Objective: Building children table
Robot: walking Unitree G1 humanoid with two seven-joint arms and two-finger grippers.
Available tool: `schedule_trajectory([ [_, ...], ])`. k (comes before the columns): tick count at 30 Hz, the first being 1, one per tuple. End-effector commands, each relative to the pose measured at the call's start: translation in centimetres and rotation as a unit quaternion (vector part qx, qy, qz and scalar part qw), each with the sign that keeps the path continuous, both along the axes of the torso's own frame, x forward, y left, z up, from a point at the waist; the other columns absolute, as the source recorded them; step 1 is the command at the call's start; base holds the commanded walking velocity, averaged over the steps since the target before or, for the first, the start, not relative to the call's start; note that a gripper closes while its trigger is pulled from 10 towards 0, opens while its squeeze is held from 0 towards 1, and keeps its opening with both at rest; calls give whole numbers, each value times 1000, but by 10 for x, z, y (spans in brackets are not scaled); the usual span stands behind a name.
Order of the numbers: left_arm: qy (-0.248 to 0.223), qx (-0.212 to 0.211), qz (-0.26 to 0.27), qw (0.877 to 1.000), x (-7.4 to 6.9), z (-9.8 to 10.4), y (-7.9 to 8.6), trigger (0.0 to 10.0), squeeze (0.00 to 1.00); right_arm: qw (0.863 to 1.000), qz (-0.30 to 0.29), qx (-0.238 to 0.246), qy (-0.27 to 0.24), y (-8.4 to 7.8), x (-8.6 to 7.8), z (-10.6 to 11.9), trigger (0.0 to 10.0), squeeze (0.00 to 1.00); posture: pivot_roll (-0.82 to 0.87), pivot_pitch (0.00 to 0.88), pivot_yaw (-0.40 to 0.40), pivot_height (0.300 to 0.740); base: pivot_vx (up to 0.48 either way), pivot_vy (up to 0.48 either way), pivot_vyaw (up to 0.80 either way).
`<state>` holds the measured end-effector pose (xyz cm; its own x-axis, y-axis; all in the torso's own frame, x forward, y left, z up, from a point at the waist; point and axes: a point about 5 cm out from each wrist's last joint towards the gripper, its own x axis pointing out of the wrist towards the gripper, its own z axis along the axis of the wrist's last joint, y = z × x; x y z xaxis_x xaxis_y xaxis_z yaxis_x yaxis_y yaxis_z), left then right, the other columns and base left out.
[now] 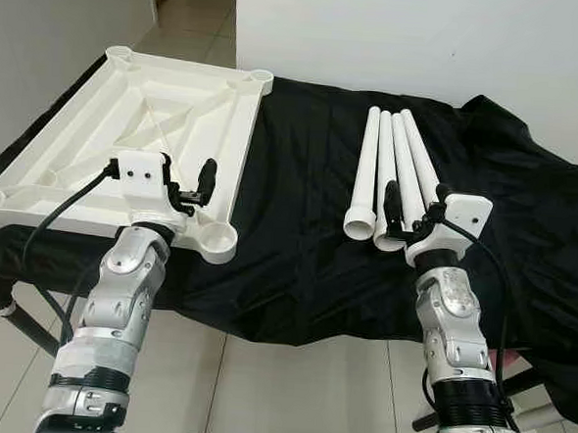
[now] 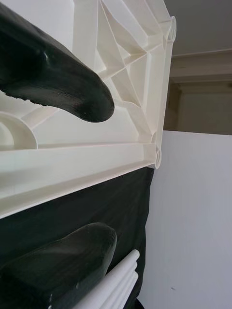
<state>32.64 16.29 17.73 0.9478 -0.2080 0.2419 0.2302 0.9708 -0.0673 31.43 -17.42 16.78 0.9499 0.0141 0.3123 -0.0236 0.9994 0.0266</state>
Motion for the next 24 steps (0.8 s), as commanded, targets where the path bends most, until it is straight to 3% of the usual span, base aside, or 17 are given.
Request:
schedule_trajectory([
  [1,4,5,4,1000,1,-3,1,10000,0,1000,4,-4,-5,1,1,1,10000,0,23,0,-34,740,0,296,0],
  [8,2,8,1,1000,1,-3,-2,10000,0,1000,4,-6,-4,2,3,0,10000,0,23,0,-34,740,0,286,0],
  [24,-11,26,-3,1000,0,-1,-3,10000,0,1000,3,-14,-2,2,2,-2,10000,0,23,0,-31,740,0,0,0],
])
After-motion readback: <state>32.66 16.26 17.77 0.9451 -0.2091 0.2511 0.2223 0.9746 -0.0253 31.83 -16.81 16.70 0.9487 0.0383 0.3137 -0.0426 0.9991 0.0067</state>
